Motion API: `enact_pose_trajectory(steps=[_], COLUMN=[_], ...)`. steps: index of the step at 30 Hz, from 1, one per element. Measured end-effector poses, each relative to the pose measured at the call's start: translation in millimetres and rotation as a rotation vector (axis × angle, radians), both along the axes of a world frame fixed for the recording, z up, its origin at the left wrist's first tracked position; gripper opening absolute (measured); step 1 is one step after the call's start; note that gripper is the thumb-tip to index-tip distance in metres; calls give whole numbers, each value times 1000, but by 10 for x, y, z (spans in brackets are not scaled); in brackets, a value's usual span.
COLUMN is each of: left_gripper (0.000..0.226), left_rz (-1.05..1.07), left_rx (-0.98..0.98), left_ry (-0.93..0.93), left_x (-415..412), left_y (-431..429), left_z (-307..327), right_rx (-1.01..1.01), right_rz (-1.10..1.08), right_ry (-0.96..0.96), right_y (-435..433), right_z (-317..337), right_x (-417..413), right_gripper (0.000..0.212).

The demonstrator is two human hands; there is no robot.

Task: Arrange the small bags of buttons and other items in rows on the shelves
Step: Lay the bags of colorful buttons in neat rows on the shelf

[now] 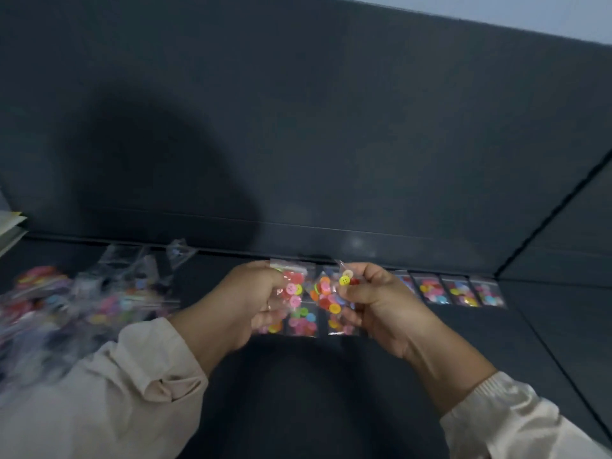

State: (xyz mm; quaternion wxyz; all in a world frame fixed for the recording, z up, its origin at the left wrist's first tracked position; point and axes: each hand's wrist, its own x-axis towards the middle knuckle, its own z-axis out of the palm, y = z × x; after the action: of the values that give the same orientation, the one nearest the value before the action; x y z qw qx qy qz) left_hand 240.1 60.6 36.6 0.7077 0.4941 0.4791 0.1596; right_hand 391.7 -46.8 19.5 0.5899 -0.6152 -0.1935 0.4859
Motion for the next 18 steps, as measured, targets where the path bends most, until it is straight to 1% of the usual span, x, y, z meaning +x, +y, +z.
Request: enact_pose_trajectory(steps=[2,5,8,12,18], left_gripper=[10,14,15,9,11], left_rz=[-81,-134,-172,-256,-363], left_rx=[8,16,61,220,446], left_ry=[-4,-4,23,98,199], left_x=[158,409,639,894,1238], left_y=[-214,-524,-805,-1113,-1384], left_z=[-29,-81,-116,-149,-307], right_rx=[-12,-85,-162,-251,-247], right_rz=[-30,-53,-123,-213,-217], right_ry=[-35,-121,-193,-256,-323], right_y=[-297,-746,-1132,-1456,-1636], right_z=[-12,-31,-110,-228,-322], right_x=[200,483,775,1070,1270], right_gripper=[24,22,21,22,27])
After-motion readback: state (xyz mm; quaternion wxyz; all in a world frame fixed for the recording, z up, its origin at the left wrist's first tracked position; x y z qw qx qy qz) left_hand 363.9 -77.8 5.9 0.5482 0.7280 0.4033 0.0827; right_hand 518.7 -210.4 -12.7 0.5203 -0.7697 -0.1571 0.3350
